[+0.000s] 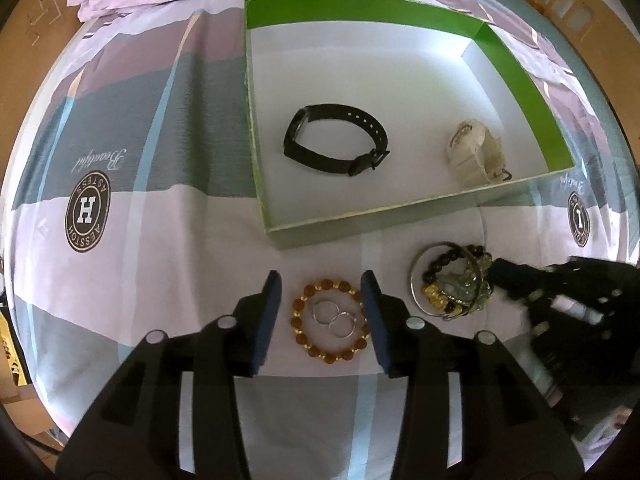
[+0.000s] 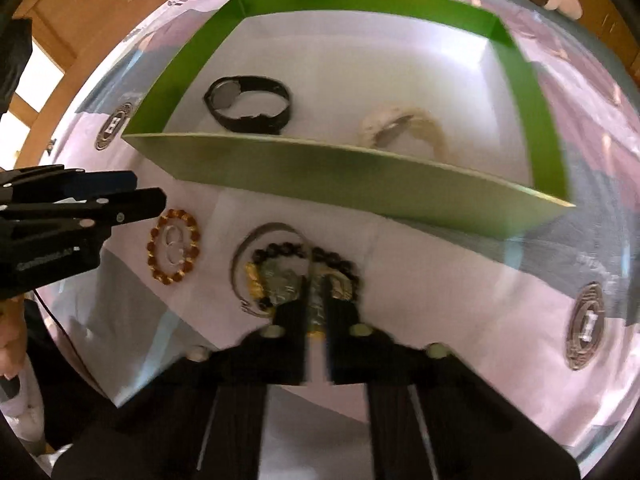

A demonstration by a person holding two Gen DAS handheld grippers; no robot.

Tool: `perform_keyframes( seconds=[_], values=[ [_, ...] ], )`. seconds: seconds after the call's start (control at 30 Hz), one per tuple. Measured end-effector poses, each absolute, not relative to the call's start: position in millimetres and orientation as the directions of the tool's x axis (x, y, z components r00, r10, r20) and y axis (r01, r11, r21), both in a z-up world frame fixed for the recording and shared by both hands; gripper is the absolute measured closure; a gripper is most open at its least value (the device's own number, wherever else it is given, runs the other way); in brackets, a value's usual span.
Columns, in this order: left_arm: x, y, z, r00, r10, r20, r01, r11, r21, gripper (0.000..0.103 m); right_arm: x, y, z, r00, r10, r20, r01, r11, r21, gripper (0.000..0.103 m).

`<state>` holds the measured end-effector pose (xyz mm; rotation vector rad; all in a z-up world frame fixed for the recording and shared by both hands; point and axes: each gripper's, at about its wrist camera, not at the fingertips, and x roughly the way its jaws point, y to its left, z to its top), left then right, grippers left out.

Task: Organize jewelry
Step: 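Move the left tool to the amber bead bracelet while the right tool approaches the silver bangle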

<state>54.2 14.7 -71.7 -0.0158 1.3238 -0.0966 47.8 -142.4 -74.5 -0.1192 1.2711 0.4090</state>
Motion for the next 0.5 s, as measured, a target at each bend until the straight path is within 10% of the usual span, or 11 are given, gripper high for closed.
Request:
perform_keyframes(
  seconds=[0.17, 0.3, 0.5],
  values=[
    [58, 13, -85, 0.205, -0.068, -0.976, 0.060, 0.997, -0.057, 0.057, 52, -155, -58, 0.281, 0.232, -0.931, -0.325, 0.936, 0.135, 0.103],
    [60, 14, -92, 0.174, -0.076, -0.982, 0.049, 0.996, -0.069, 0.057, 56, -154, -74, 0.224, 0.190, -0.956, -0.323, 0.940, 0.111, 0.072],
    [61, 11, -102, 0.142, -0.085, -0.986, 0.065, 0.995, -0.076, 0.064, 58, -154, -92, 0.160, 0.203, -0.966, -0.328, 0.934, 0.141, 0.072]
  ],
)
